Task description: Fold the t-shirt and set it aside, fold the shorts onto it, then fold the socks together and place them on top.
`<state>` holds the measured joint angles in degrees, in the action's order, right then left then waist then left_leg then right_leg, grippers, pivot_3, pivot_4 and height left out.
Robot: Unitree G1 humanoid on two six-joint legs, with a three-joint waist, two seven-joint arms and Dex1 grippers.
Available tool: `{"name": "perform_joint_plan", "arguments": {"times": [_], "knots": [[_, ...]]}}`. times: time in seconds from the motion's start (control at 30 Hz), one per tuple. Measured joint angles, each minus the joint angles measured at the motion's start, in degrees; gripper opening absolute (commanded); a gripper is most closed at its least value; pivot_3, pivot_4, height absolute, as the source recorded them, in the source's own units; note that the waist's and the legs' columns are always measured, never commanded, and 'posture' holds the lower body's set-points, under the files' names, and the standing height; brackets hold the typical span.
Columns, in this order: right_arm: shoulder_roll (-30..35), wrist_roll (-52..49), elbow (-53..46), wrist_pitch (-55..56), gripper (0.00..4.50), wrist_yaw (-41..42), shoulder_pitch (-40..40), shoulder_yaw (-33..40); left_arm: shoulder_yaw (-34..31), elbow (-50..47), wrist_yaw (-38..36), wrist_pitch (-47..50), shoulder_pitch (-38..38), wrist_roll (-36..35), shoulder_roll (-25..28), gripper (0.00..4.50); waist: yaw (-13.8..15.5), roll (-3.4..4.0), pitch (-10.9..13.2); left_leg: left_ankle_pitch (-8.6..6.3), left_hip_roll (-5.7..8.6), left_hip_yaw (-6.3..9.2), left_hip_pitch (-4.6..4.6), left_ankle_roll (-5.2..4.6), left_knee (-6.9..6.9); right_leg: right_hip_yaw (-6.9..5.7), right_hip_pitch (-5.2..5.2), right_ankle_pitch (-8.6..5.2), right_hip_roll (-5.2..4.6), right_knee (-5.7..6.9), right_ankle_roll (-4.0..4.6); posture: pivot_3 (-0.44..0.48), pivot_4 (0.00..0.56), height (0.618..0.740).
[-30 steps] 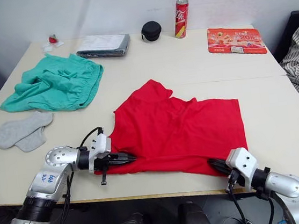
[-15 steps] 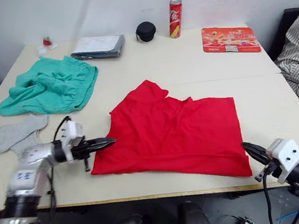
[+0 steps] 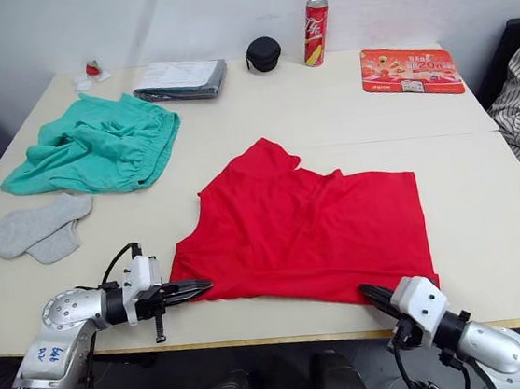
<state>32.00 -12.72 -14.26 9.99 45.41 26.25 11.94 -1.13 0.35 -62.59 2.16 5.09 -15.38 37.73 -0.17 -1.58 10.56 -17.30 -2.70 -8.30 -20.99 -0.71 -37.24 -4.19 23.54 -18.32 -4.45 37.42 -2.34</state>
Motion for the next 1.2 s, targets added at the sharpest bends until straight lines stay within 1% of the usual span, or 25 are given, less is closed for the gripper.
{"name": "perform_joint_plan", "arguments": {"times": [0.17, 0.27, 0.4, 0.5, 0.57, 0.6, 0.67, 0.7, 0.73, 0.77, 0.9, 0.93, 0.97, 1.0, 1.07, 1.1, 1.13, 1.17, 1.2], "knots": [[1.1, -2.8, 8.6, 4.9, 0.0, 0.6, 1.7, 8.4, -3.1, 8.0, 3.1, -2.7, 2.7, 0.0, 0.4, 0.04, 0.1, -0.02, 0.0, -0.03, -0.01, 0.0, 0.3, -0.06, 0.04, 0.01, -0.24, 0.0, -0.01, 0.0, 0.01, 0.0, 0.15, 0.74], [1.2, -5.1, 11.7, 6.3, 0.0, 1.2, 2.6, 12.0, -3.5, 10.1, 2.7, -3.8, 3.5, -0.2, 1.0, 0.04, 0.1, 0.06, -0.1, -0.17, 0.0, -0.04, 0.4, 0.18, 0.15, 0.05, -0.3, -0.01, -0.02, -0.01, 0.03, 0.0, 0.15, 0.74], [1.7, -8.3, 10.9, 4.5, 0.0, 1.7, 5.7, 16.1, -5.2, 11.0, 0.4, -2.8, 3.4, -2.6, 2.0, 0.04, -0.1, 0.1, 0.0, -0.04, -0.07, -0.05, 0.36, 0.05, 0.19, 0.04, -0.19, -0.09, 0.02, 0.04, 0.16, 0.0, 0.15, 0.74], [4.6, -13.0, 3.9, -0.5, 0.56, 4.5, 9.2, 18.0, -5.8, 7.6, -2.9, -1.2, 3.1, -4.8, 5.1, 0.61, -0.2, 0.18, 0.0, -0.04, -0.08, -0.05, 0.35, 0.07, 0.22, 0.05, -0.16, -0.09, 0.02, 0.06, 0.17, 0.0, 0.15, 0.74], [8.5, -17.9, -3.6, -5.2, 1.29, 8.1, 12.7, 18.8, -6.1, 3.3, -6.1, 0.4, 2.2, -6.6, 8.3, 1.3, -0.2, 0.19, 0.0, -0.04, -0.1, -0.05, 0.36, 0.08, 0.25, 0.06, -0.16, -0.1, 0.02, 0.04, 0.18, 0.0, 0.15, 0.74], [10.2, -18.3, -6.3, -5.8, 1.6, 10.0, 14.0, 18.9, -6.1, 1.6, -7.7, -0.6, 1.2, -6.5, 10.0, 1.58, -0.2, 0.19, 0.0, -0.06, -0.11, -0.05, 0.37, 0.1, 0.28, 0.06, -0.18, -0.11, 0.03, 0.01, 0.19, 0.0, 0.15, 0.74], [11.5, -17.6, -9.2, -6.0, 2.32, 12.4, 14.7, 18.9, -5.6, -0.7, -10.1, -3.6, -1.1, -5.4, 11.5, 2.26, -0.1, 0.18, 0.0, -0.19, -0.09, -0.05, 0.36, 0.3, 0.29, 0.06, -0.18, -0.12, 0.03, -0.05, 0.19, 0.0, 0.15, 0.74], [11.9, -16.3, -9.1, -5.5, 2.72, 13.1, 14.3, 18.6, -5.0, -1.7, -10.3, -4.4, -1.8, -4.9, 11.5, 2.62, 0.0, 0.18, 0.0, -0.24, -0.07, -0.06, 0.34, 0.31, 0.27, 0.06, -0.18, -0.12, 0.02, -0.07, 0.19, 0.0, 0.15, 0.74], [12.4, -14.6, -8.6, -4.8, 3.01, 13.6, 13.7, 17.7, -4.3, -2.4, -10.4, -4.7, -2.0, -4.5, 11.1, 2.92, 0.1, 0.17, 0.0, -0.26, -0.07, -0.06, 0.3, 0.3, 0.23, 0.06, -0.17, -0.11, 0.02, -0.1, 0.17, 0.0, 0.15, 0.74], [12.6, -12.2, -7.7, -3.6, 3.02, 14.1, 12.4, 16.4, -3.7, -3.0, -10.0, -4.8, -2.0, -4.1, 10.5, 3.21, 0.2, 0.13, 0.0, -0.26, -0.06, -0.04, 0.25, 0.28, 0.2, 0.03, -0.17, -0.09, 0.02, -0.14, 0.14, 0.0, 0.15, 0.74], [12.6, -4.4, -1.1, 0.2, 3.02, 13.2, 6.4, 11.5, -1.1, -1.9, -6.9, -7.5, -1.0, 0.6, 9.4, 3.21, 0.3, 0.13, 0.0, -0.21, -0.02, -0.05, 0.11, 0.13, 0.17, 0.02, -0.08, -0.06, 0.02, -0.2, 0.09, 0.0, 0.15, 0.74], [12.6, -3.1, 0.2, 0.4, 2.82, 12.9, 5.6, 10.7, -0.7, -1.4, -6.0, -8.2, -0.9, 1.9, 9.2, 3.24, 0.2, 0.13, 0.0, -0.09, -0.03, -0.05, 0.05, -0.06, 0.17, 0.02, -0.02, -0.06, 0.02, -0.18, 0.09, 0.0, 0.15, 0.74], [12.6, -1.9, 1.5, 0.3, 2.61, 12.7, 4.7, 10.1, -0.1, -0.4, -4.9, -9.0, -0.3, 3.3, 8.7, 3.25, 0.2, 0.14, 0.0, -0.08, -0.03, -0.05, 0.01, -0.05, 0.18, 0.01, 0.03, -0.06, 0.02, -0.18, 0.09, 0.0, 0.15, 0.74], [12.9, -1.1, 2.7, 0.2, 2.38, 12.8, 3.8, 9.1, 0.2, 0.9, -4.0, -9.5, 0.4, 4.4, 8.3, 3.06, 0.2, 0.14, 0.0, -0.07, -0.04, -0.04, -0.01, -0.05, 0.16, -0.02, 0.04, -0.06, 0.03, -0.17, 0.09, 0.0, 0.15, 0.74], [13.5, -0.1, 3.2, 0.7, 1.69, 12.9, 2.7, 8.2, 0.6, 1.5, -2.7, -10.8, 1.6, 5.9, 8.2, 2.63, 0.2, 0.11, 0.0, -0.07, -0.05, -0.01, 0.05, -0.04, 0.14, -0.05, -0.04, -0.06, 0.03, -0.15, 0.09, 0.0, 0.15, 0.74], [13.7, 0.5, 3.6, 1.2, 1.38, 12.9, 2.1, 8.0, 0.6, 2.1, -2.3, -11.1, 1.9, 6.1, 8.2, 2.34, 0.2, 0.11, 0.0, -0.04, -0.04, -0.02, 0.05, -0.07, 0.12, -0.04, -0.05, -0.03, 0.02, -0.15, 0.06, 0.0, 0.15, 0.74], [13.7, 1.2, 4.5, 2.4, 0.95, 12.9, 1.7, 7.6, 0.6, 2.7, -2.3, -11.7, 2.1, 6.2, 8.2, 1.98, 0.1, 0.11, 0.0, -0.03, -0.04, -0.02, 0.08, -0.1, 0.12, -0.04, -0.08, 0.01, 0.02, -0.15, 0.03, 0.0, 0.15, 0.74], [13.7, 1.4, 5.0, 3.1, 0.68, 12.9, 1.6, 7.3, 0.7, 2.8, -2.4, -11.7, 2.1, 6.3, 8.2, 1.7, 0.1, 0.08, 0.0, -0.03, -0.04, -0.02, 0.11, -0.1, 0.12, -0.04, -0.1, 0.02, 0.02, -0.16, 0.03, 0.0, 0.15, 0.74], [13.7, 1.7, 5.8, 4.3, 0.31, 12.9, 1.4, 7.0, 0.8, 3.1, -2.6, -11.9, 2.1, 6.3, 8.3, 1.39, 0.1, 0.04, -0.1, -0.03, -0.04, -0.02, 0.17, -0.1, 0.13, -0.03, -0.16, 0.03, 0.02, -0.17, 0.03, 0.0, 0.15, 0.74]]}}
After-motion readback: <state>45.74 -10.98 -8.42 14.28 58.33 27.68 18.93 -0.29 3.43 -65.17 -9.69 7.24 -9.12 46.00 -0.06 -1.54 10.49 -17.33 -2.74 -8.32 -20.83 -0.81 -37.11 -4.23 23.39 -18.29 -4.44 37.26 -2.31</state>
